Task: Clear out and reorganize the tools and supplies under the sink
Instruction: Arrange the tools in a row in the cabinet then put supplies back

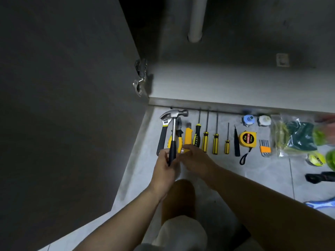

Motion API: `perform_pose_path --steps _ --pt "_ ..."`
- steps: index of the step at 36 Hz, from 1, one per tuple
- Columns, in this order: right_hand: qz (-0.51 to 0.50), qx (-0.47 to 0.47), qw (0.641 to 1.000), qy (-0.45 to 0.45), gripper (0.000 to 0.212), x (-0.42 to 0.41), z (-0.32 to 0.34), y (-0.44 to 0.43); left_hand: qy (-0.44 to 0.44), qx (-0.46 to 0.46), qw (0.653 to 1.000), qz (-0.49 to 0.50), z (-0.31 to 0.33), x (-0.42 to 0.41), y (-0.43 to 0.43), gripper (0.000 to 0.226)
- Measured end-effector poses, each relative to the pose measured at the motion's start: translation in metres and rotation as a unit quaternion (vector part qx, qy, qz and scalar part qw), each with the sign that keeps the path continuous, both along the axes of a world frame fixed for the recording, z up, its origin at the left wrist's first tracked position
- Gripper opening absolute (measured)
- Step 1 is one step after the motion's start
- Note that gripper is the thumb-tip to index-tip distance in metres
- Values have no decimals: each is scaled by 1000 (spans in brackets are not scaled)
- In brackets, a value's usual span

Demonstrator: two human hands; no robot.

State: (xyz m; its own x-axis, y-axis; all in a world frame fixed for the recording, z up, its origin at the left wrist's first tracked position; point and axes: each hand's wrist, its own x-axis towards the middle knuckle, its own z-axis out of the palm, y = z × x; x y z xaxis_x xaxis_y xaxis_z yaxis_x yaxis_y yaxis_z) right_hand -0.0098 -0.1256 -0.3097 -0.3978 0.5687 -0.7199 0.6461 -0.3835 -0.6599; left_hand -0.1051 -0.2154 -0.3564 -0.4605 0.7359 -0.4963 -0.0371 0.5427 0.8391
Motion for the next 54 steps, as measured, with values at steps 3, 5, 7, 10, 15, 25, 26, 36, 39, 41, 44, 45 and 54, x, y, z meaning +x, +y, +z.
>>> perform_pose_path --steps 3,5,7,10,15,25,26,36,39,41,44,45,54 --pt "-6 27 1000 12 38 -4 -1 5 -6 25 999 -22 4 6 8 18" --pt "-19 63 997 32 24 -5 -2 9 -7 37 999 -32 9 10 14 25" --pt "-38 95 994 27 20 -4 -5 14 -18 45 998 -33 14 11 18 31" --pt "-71 100 992 34 19 0 -13 18 -73 31 997 -15 15 4 25 26" --pt "-88 47 993 63 21 12 -22 20 78 -66 992 76 -13 -34 44 21" --pt "-92 -45 990 100 21 38 -28 17 306 -233 911 -150 -38 -73 79 31" --pt "-97 -49 989 103 21 38 -27 18 317 -241 904 -156 -38 -72 81 31" --pt "-128 -83 980 124 15 48 -9 23 214 -282 930 -97 -33 -73 67 15" --pt "-122 -82 982 115 15 54 6 26 147 -240 959 -37 -22 -70 50 20" --pt "-116 -71 983 120 15 58 20 27 69 -198 978 3 -6 -65 36 38" --pt "-111 -35 987 115 12 66 51 28 -80 -112 990 5 27 -55 21 38" --pt "-114 -24 987 110 12 68 64 28 -121 -92 988 -5 43 -51 20 29" --pt "-211 89 960 160 20 84 207 38 -244 86 953 -157 221 -22 52 15"
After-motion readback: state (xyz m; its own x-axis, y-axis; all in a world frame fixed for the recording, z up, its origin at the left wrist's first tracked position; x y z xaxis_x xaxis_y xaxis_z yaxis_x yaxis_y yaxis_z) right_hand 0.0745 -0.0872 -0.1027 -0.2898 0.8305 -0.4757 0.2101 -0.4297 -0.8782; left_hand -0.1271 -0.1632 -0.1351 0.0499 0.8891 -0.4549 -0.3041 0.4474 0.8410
